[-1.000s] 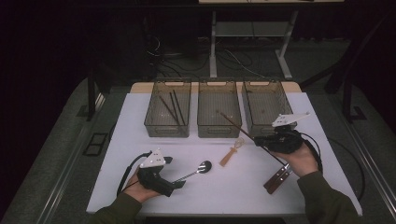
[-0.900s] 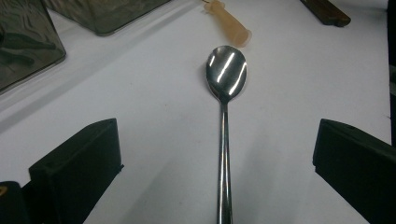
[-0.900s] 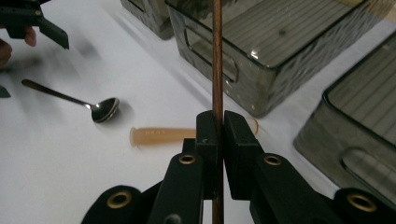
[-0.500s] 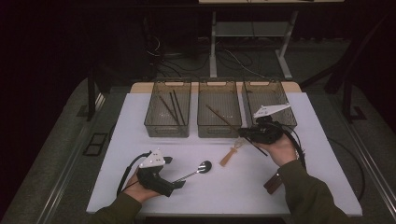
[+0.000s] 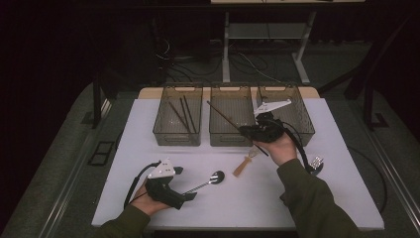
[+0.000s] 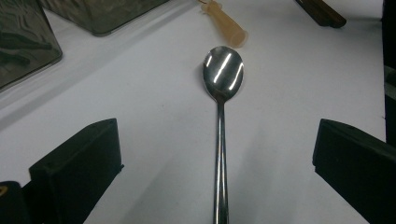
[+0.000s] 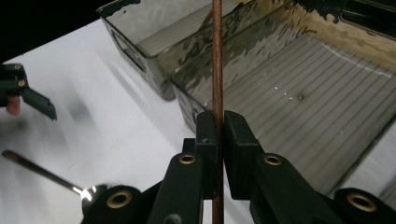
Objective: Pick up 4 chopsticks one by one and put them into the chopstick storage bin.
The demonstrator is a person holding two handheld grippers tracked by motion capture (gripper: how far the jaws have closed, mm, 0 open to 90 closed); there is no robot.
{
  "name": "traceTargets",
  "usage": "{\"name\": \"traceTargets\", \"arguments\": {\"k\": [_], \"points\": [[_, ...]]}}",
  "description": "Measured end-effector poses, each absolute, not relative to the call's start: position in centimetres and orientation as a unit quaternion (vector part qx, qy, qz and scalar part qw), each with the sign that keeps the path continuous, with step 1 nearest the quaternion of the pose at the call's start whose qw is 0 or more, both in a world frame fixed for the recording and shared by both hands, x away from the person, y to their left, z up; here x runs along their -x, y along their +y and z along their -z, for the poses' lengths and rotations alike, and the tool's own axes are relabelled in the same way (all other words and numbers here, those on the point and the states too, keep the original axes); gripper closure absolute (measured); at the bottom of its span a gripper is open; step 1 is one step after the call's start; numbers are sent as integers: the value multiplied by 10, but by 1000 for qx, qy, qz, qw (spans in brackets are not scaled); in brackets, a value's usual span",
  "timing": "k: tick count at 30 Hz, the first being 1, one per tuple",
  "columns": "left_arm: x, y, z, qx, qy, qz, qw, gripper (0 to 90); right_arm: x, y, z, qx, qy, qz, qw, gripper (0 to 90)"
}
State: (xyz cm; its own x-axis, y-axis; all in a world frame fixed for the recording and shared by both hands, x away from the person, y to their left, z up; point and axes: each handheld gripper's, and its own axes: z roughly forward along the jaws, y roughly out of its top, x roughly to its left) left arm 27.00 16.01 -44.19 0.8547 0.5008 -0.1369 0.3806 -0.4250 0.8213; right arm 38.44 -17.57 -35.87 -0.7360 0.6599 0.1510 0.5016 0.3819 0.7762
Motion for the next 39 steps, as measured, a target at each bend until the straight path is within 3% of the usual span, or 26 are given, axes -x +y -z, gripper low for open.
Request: {"name": "traceTargets", "arguments": {"k": [14, 39], "points": [[-271, 161, 441, -840, 262, -61, 471, 2, -413, -133, 348, -364, 814, -442, 98, 847], [-272, 159, 441, -845, 251, -56, 469, 1, -467, -21, 347, -370, 808, -447, 97, 847]]}}
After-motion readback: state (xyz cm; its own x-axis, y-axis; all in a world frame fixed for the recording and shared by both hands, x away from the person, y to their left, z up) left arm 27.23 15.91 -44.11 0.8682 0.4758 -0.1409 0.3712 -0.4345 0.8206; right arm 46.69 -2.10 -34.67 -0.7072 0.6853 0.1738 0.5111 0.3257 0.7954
